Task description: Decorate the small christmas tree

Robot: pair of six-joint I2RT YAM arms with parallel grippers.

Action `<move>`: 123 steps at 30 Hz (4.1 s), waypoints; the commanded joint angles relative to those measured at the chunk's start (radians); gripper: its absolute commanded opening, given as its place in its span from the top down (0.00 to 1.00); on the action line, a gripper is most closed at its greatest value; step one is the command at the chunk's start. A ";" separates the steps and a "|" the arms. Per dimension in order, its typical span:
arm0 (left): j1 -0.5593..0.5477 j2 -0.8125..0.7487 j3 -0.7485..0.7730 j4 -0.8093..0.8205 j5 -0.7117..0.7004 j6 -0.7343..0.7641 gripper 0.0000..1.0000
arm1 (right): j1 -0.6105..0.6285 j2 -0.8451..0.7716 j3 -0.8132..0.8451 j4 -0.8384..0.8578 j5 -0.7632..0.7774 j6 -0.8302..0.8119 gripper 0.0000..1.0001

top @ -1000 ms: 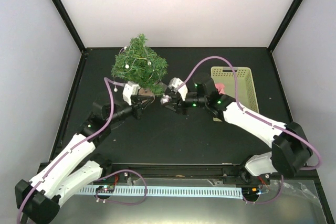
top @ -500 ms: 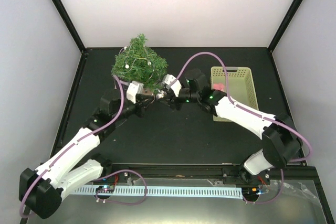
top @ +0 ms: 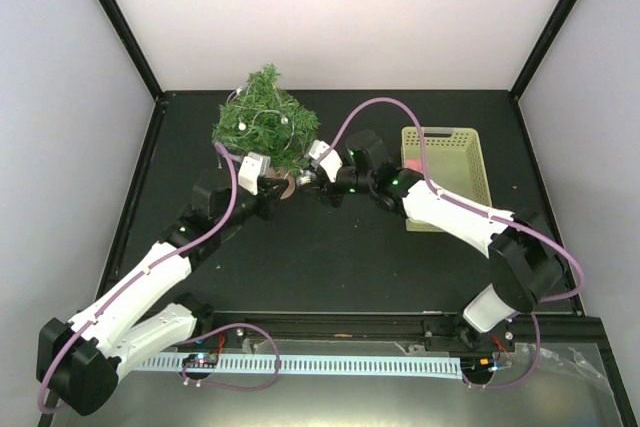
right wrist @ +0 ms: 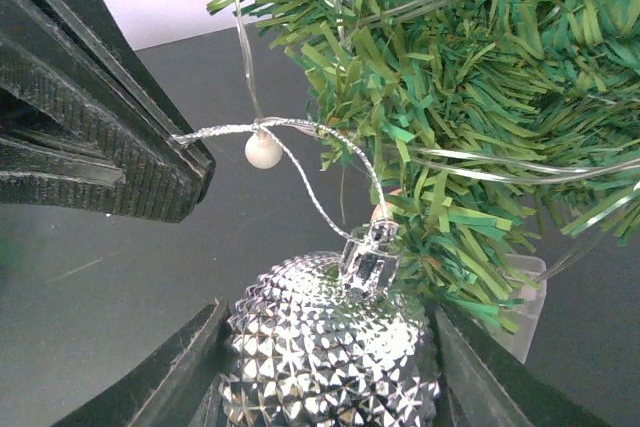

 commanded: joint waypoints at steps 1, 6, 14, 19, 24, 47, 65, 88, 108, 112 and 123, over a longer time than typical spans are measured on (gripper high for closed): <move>0.006 -0.002 0.024 -0.010 -0.054 -0.020 0.98 | 0.007 0.017 0.036 0.011 0.051 -0.025 0.67; 0.008 0.008 0.036 -0.030 -0.063 -0.023 0.98 | 0.007 0.021 0.042 0.004 0.054 -0.024 0.67; 0.008 -0.028 0.039 -0.058 -0.034 -0.001 0.98 | 0.015 -0.013 0.037 -0.031 0.068 -0.033 0.67; 0.008 -0.068 0.027 -0.043 -0.018 0.050 0.98 | 0.022 -0.041 0.005 -0.020 0.102 -0.038 0.67; 0.006 -0.091 0.011 0.003 -0.025 0.115 0.98 | 0.030 -0.032 0.013 -0.029 0.129 -0.048 0.67; 0.006 -0.122 0.023 0.020 0.035 0.271 0.98 | 0.073 -0.139 -0.038 -0.027 0.206 -0.039 0.64; 0.006 -0.052 0.069 0.021 -0.034 0.372 0.98 | 0.072 -0.069 0.007 0.013 0.343 -0.109 0.60; 0.006 0.062 0.101 -0.019 -0.115 0.418 0.98 | 0.077 0.021 0.055 -0.007 0.345 -0.117 0.60; 0.006 0.022 0.121 -0.095 -0.069 0.437 0.99 | 0.079 -0.045 -0.013 -0.007 0.233 -0.053 0.58; 0.006 -0.046 0.111 -0.116 0.035 0.470 0.98 | 0.079 -0.089 -0.060 -0.043 0.215 -0.060 0.55; 0.006 -0.140 0.123 -0.142 0.165 0.437 0.97 | 0.079 -0.186 -0.144 0.020 0.192 -0.033 0.55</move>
